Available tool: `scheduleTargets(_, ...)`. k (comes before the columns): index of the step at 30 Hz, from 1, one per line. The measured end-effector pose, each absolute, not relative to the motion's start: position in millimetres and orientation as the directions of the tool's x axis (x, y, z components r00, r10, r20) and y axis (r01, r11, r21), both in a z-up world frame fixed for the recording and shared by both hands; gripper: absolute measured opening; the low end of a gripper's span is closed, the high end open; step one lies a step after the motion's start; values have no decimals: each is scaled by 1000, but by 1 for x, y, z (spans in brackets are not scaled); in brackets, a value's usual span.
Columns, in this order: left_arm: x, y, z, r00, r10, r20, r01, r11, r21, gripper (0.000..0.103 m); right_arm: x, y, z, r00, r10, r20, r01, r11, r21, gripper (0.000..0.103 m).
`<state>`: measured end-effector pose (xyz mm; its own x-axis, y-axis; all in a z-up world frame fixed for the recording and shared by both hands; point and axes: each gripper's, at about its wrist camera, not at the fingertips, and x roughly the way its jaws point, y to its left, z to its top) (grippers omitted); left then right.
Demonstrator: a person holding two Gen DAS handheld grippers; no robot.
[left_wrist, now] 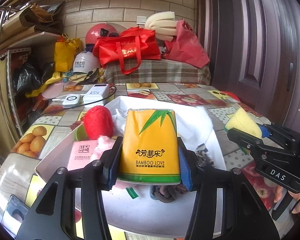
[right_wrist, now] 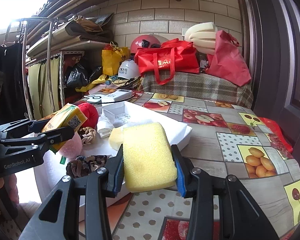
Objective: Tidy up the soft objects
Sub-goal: 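Carry tissue pack with left tool while right tool carries sponge to tray, then release tissue pack from left tool while right tool releases sponge into tray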
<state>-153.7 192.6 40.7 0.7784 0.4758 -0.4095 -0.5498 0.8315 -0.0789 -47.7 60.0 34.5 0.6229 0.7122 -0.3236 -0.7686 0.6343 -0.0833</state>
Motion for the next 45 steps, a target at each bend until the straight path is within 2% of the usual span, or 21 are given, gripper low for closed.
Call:
scheduleTargets(8,-153,217,39,745,518,-421,-607,788,-104,50,-45,77,35,611,719,-331,-780,618,-97,43)
scheduleTargets(21,-143,237,36,719,516,-466,-626,772,-111,50,-38,117,35,579,723,-378,-803,586,-109,43)
scheduleTargets(28,-131,233,35,706,525,-476,-620,783,-56,50,-28,125,34,578,712,-399,-796,600,-83,44)
scheduleTargets(32,-124,237,32,681,519,-517,-625,779,-42,50,-21,127,33,567,705,-426,-794,605,-57,44)
scheduleTargets(33,-124,239,31,673,522,-524,-633,773,-44,55,-21,127,33,561,707,-430,-798,601,-53,44)
scheduleTargets(34,-124,241,30,666,525,-530,-642,765,-50,58,-20,127,32,554,710,-435,-802,595,-51,47)
scheduleTargets(35,-125,243,30,659,530,-533,-652,756,-54,76,-20,128,32,552,708,-440,-803,594,-52,52)
scheduleTargets(36,-126,244,30,647,545,-533,-669,741,-55,84,-20,129,32,553,707,-441,-802,594,-54,69)
scheduleTargets(37,-130,247,30,636,562,-529,-690,721,-63,86,-20,128,32,560,703,-439,-797,601,-56,88)
scheduleTargets(39,-133,245,30,640,569,-517,-695,715,-74,91,-21,126,32,560,708,-430,-797,602,-49,91)
scheduleTargets(45,-136,245,31,636,586,-503,-702,709,-62,91,-22,124,34,570,710,-413,-794,606,-54,94)
